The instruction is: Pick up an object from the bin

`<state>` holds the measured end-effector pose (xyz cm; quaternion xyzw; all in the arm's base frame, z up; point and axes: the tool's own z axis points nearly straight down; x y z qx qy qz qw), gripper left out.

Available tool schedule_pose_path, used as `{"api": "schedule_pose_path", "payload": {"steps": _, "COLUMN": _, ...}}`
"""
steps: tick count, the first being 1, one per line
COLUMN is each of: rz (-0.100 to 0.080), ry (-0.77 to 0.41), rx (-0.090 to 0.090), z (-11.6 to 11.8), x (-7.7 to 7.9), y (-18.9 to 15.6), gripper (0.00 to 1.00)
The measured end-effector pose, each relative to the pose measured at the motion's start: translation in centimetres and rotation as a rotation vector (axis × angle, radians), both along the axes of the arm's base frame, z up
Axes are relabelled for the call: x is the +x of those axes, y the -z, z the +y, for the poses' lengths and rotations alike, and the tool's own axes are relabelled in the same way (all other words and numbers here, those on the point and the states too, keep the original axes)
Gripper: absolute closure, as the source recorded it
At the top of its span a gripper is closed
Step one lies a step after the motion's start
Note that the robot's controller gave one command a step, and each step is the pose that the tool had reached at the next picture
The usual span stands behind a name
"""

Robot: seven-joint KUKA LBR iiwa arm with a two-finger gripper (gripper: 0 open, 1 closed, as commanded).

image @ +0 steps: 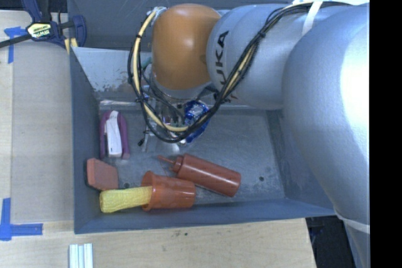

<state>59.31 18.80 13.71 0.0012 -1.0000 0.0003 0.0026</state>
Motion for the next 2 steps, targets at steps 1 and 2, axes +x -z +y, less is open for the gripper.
{"api": "schedule_pose_path", "payload": {"steps": 1, "rz": -0.008, "ry": 0.004, "rx": 0.002, "z": -0.1, "x": 0.2, "y": -0.4, "gripper": 0.00}}
{"api": "schedule_pose_path", "payload": {"steps": 2, "rz": -0.006, "ry": -0.358, "rx": 0.000, "z": -10.5, "x": 2.7, "y": 6.4, "gripper": 0.00}}
